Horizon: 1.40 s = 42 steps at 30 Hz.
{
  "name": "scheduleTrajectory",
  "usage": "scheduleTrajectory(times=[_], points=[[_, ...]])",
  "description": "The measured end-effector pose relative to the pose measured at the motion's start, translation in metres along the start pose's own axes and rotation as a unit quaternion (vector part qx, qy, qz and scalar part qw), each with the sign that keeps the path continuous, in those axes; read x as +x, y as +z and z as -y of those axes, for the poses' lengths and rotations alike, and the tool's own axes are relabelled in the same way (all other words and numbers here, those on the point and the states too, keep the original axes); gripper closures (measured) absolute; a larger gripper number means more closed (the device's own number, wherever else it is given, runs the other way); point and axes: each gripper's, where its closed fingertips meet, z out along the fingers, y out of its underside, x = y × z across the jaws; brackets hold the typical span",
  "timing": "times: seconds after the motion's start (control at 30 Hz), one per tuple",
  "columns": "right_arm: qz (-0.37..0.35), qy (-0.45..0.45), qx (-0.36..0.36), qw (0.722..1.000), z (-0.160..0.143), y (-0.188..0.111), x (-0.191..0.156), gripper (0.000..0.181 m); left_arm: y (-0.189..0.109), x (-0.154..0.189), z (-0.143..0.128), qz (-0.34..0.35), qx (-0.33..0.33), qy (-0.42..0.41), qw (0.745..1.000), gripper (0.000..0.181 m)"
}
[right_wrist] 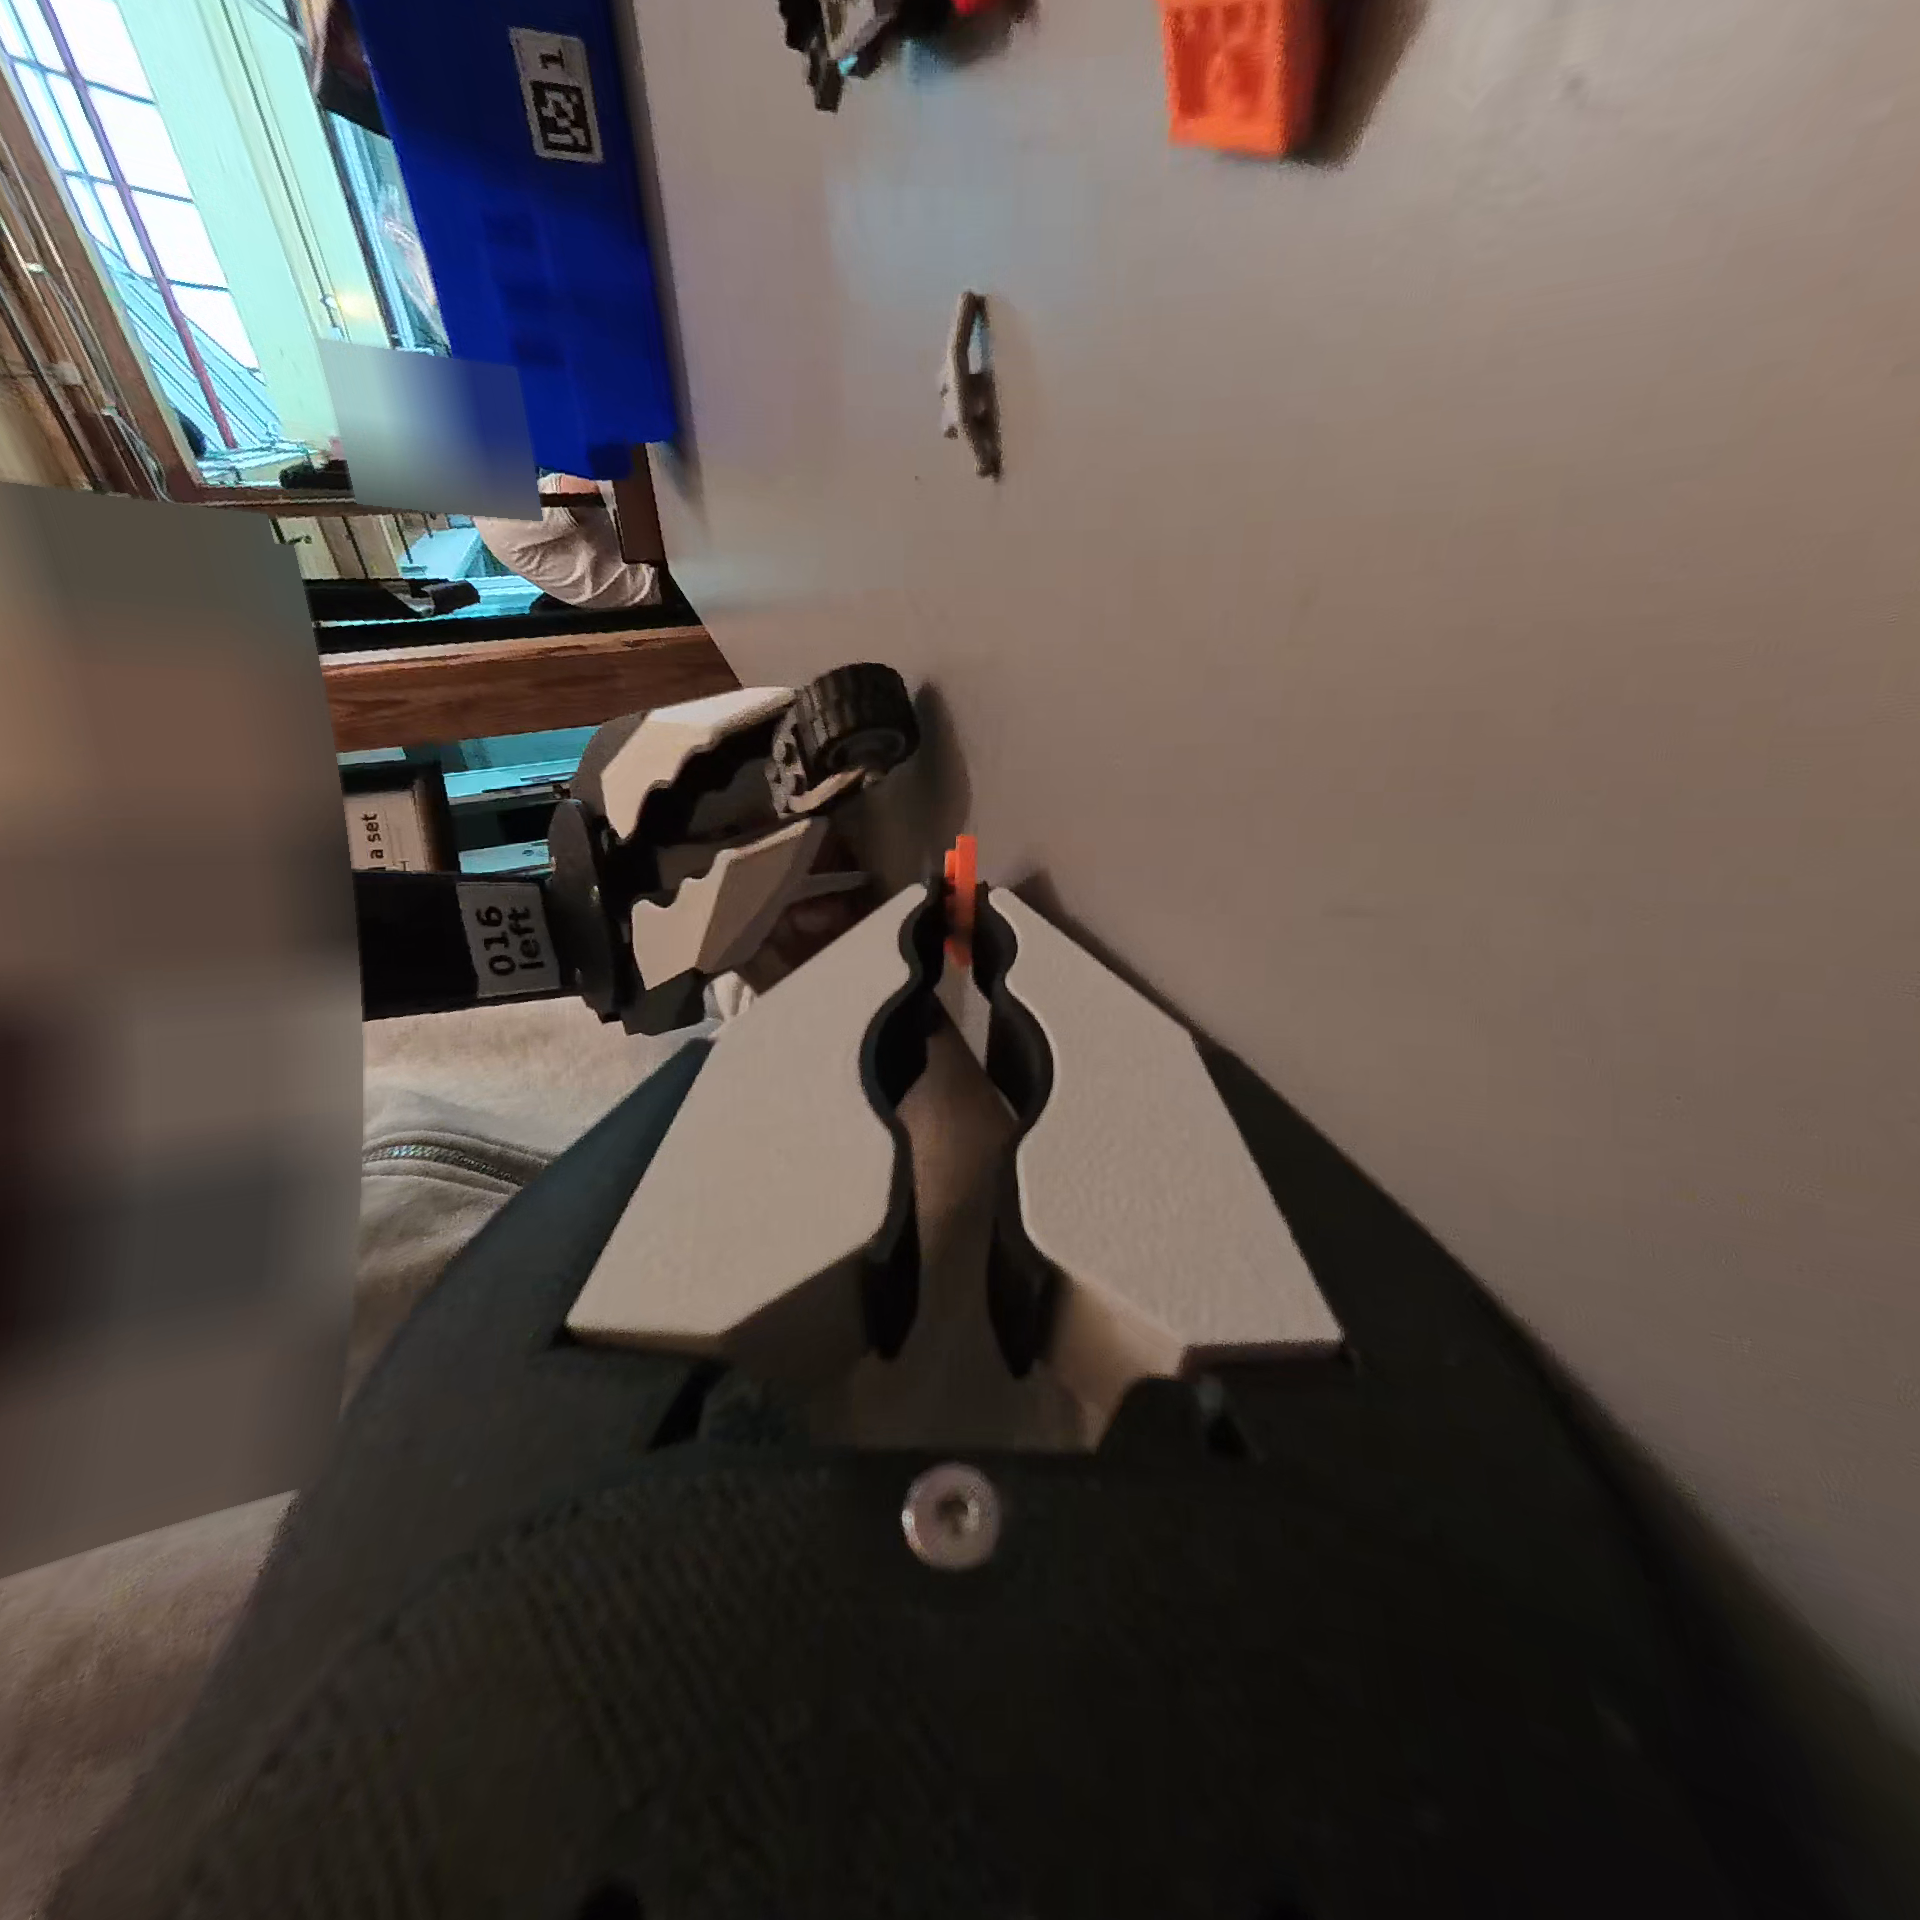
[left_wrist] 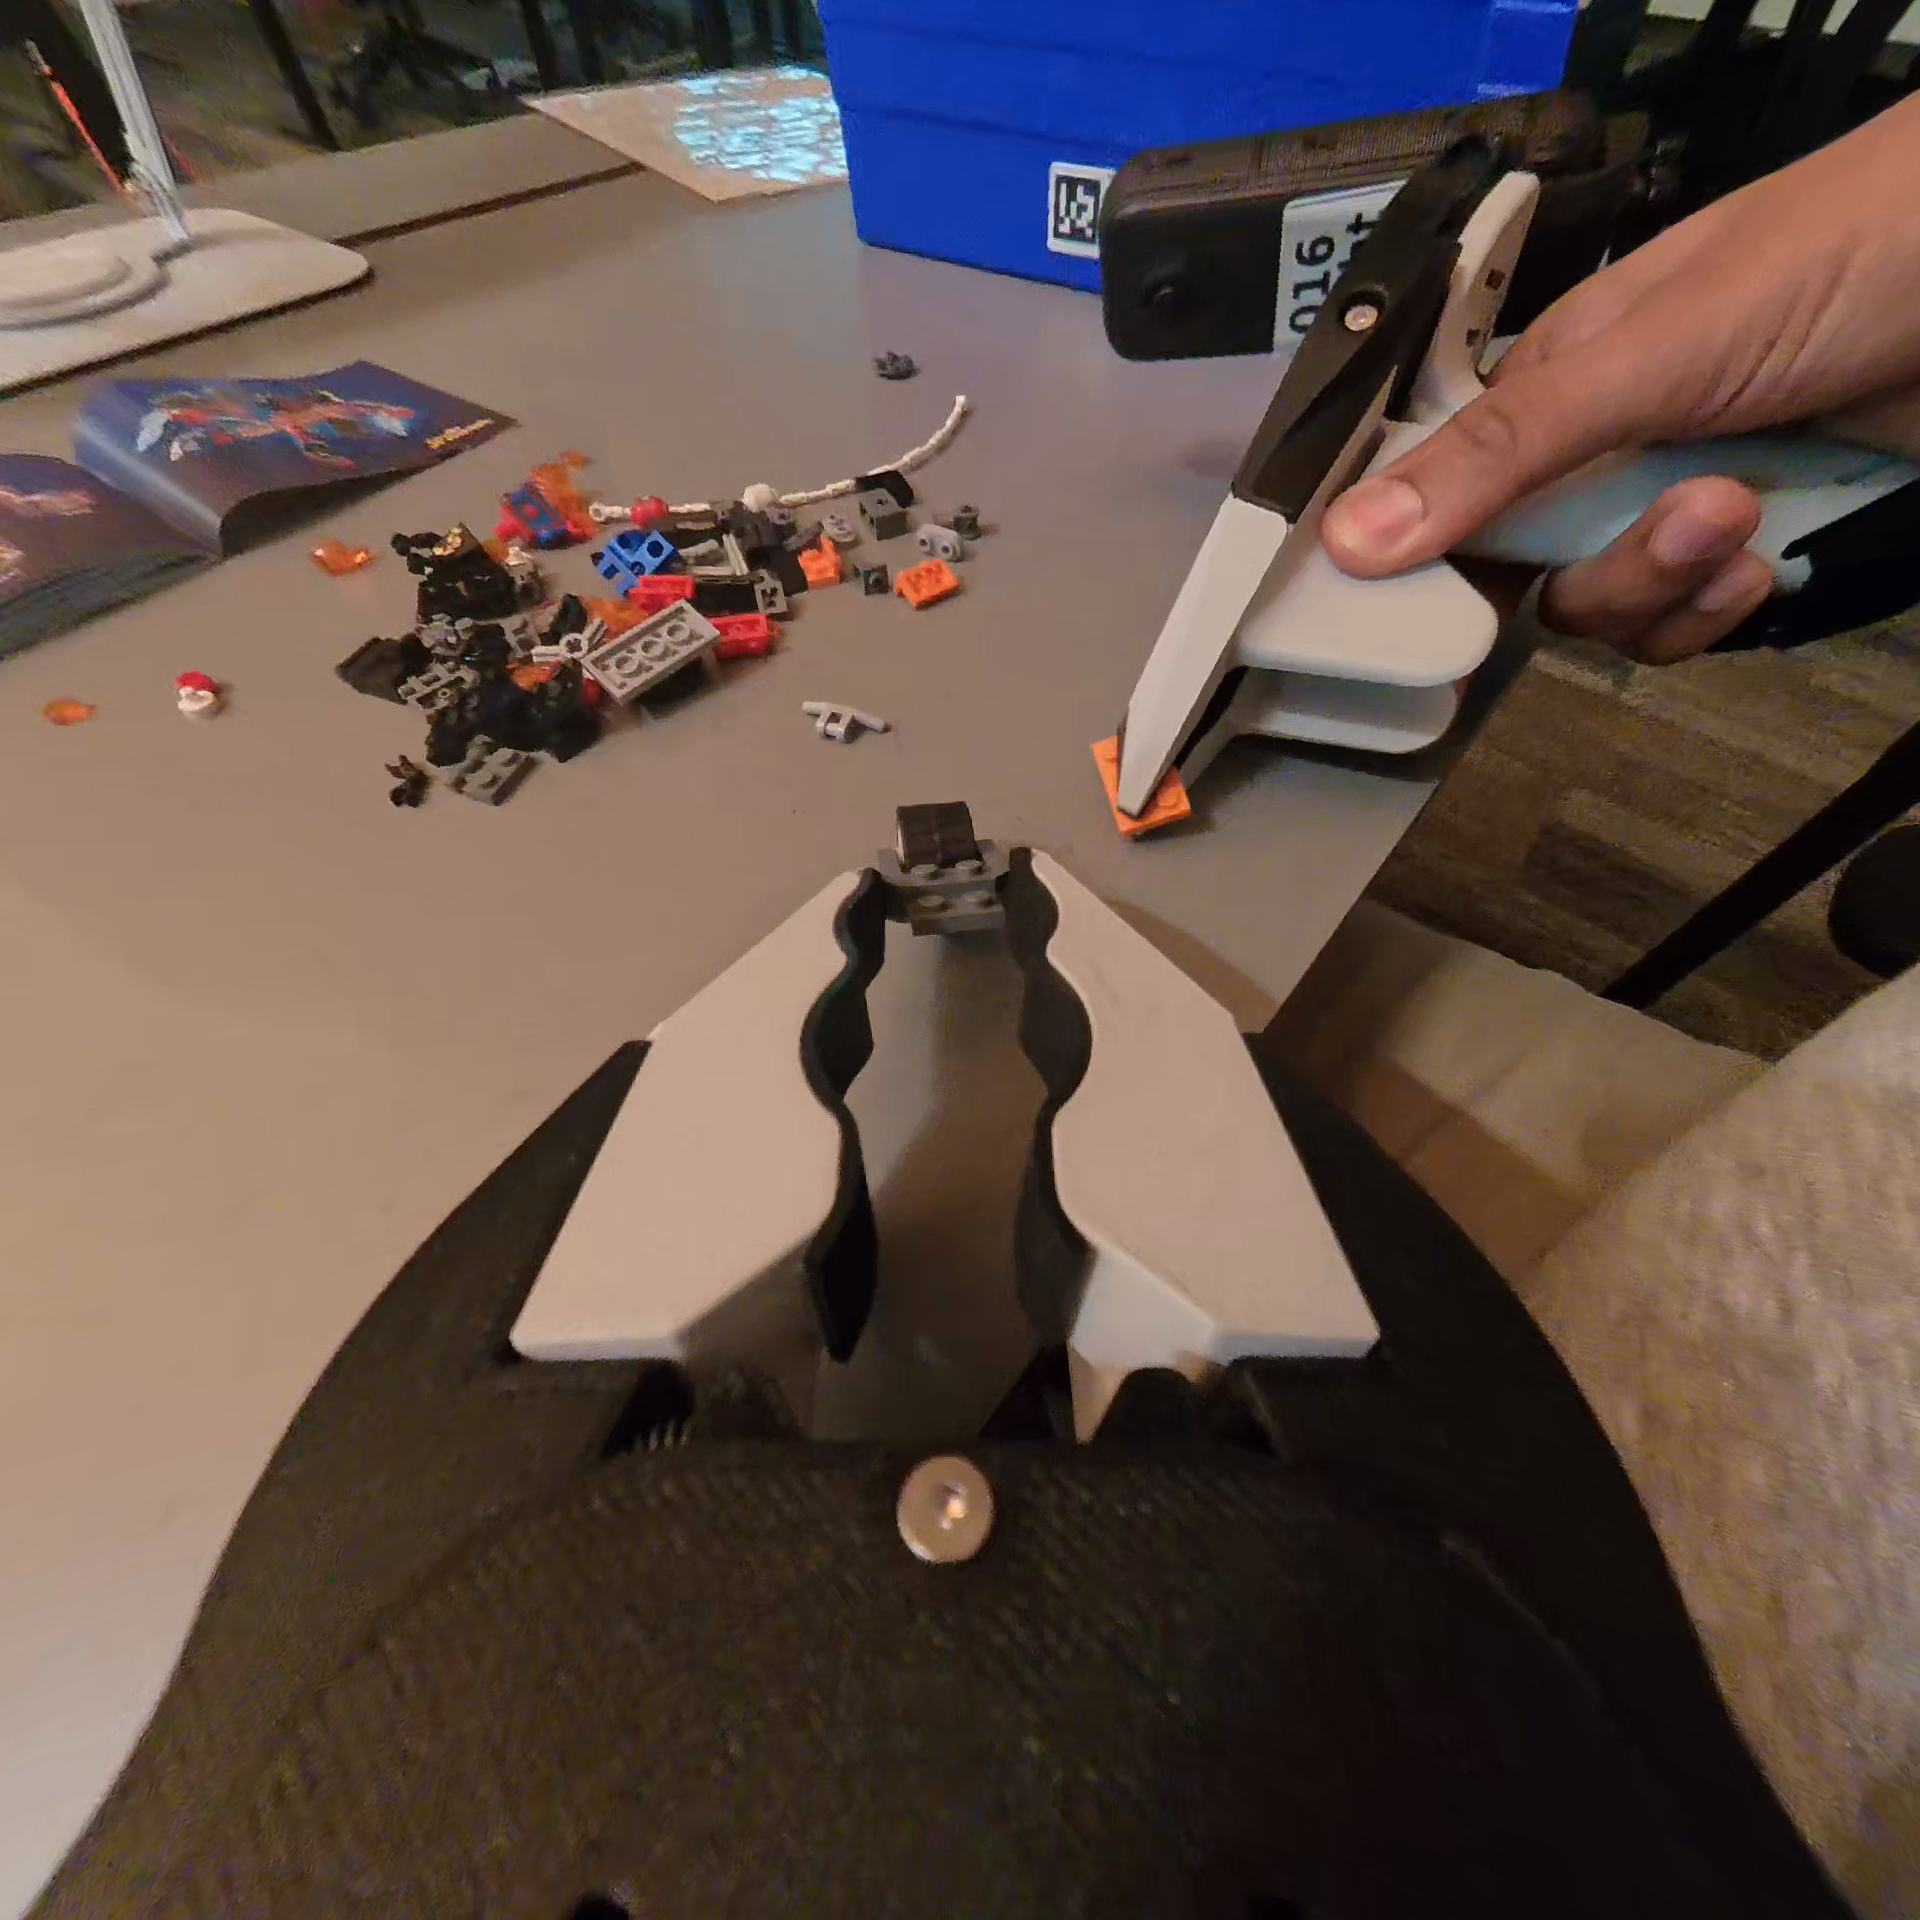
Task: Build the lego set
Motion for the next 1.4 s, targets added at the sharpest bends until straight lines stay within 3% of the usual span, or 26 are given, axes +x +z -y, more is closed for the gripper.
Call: scheduleTrajectory(times=[0.13, 0.27, 0.3, 0.4, 0.43, 0.53, 0.6, 0.63, 0.77, 0.87, 0.93, 0.97, 1.07, 1.17, 1.23, 1.4], points=[[0.0, -0.02, 0.01, 1.0, 0.002, 0.002, -0.001, 0.178, -0.001, -0.001, 0.0, -0.012, -0.001, -0.022, 1.0, 0.156], [-0.027, -0.094, 0.007, 0.995, 0.007, 0.003, -0.01, 0.176, -0.002, -0.002, 0.002, -0.025, 0.004, -0.05, 0.998, 0.156], [-0.054, -0.117, -0.01, 0.992, 0.006, 0.005, -0.006, 0.168, -0.003, -0.003, 0.003, -0.031, 0.008, -0.064, 0.997, 0.156], [-0.072, -0.182, -0.034, 0.98, 0.009, 0.007, -0.009, 0.164, -0.005, -0.006, 0.006, -0.054, 0.014, -0.116, 0.992, 0.156], [-0.064, -0.195, -0.024, 0.978, 0.014, 0.006, -0.013, 0.153, -0.005, -0.008, 0.006, -0.058, 0.012, -0.131, 0.99, 0.156], [-0.081, -0.28, 0.029, 0.956, 0.027, -0.006, -0.022, 0.146, -0.007, -0.014, 0.004, -0.063, 0.002, -0.158, 0.986, 0.155], [-0.115, -0.373, 0.07, 0.918, 0.031, -0.013, -0.029, 0.137, -0.008, -0.015, 0.002, -0.077, -0.008, -0.18, 0.981, 0.155], [-0.136, -0.428, 0.095, 0.888, 0.032, -0.015, -0.034, 0.128, -0.008, -0.015, 0.003, -0.089, -0.008, -0.197, 0.976, 0.155], [-0.196, -0.605, 0.183, 0.75, 0.016, 0.004, -0.051, 0.126, -0.016, -0.019, 0.01, -0.158, 0.012, -0.301, 0.94, 0.155], [-0.197, -0.651, 0.278, 0.678, 0.003, 0.015, -0.065, 0.146, -0.018, -0.018, 0.011, -0.189, 0.012, -0.335, 0.923, 0.156], [-0.21, -0.674, 0.313, 0.635, -0.003, 0.015, -0.068, 0.164, -0.015, -0.013, 0.006, -0.184, -0.009, -0.311, 0.932, 0.155], [-0.228, -0.683, 0.315, 0.618, -0.004, 0.015, -0.066, 0.163, -0.014, -0.01, 0.004, -0.18, -0.013, -0.288, 0.94, 0.155], [-0.29, -0.679, 0.263, 0.621, -0.004, 0.02, -0.04, 0.161, -0.014, -0.006, 0.004, -0.164, -0.008, -0.246, 0.955, 0.155], [-0.249, -0.65, 0.251, 0.673, -0.007, 0.028, -0.04, 0.159, -0.015, 0.001, 0.003, -0.173, -0.008, -0.218, 0.96, 0.155], [-0.248, -0.634, 0.238, 0.693, -0.005, 0.029, -0.036, 0.162, -0.015, 0.002, 0.003, -0.165, -0.007, -0.196, 0.967, 0.156], [-0.247, -0.636, 0.248, 0.688, -0.002, 0.025, -0.04, 0.174, -0.015, 0.004, 0.002, -0.154, -0.005, -0.162, 0.975, 0.155]])
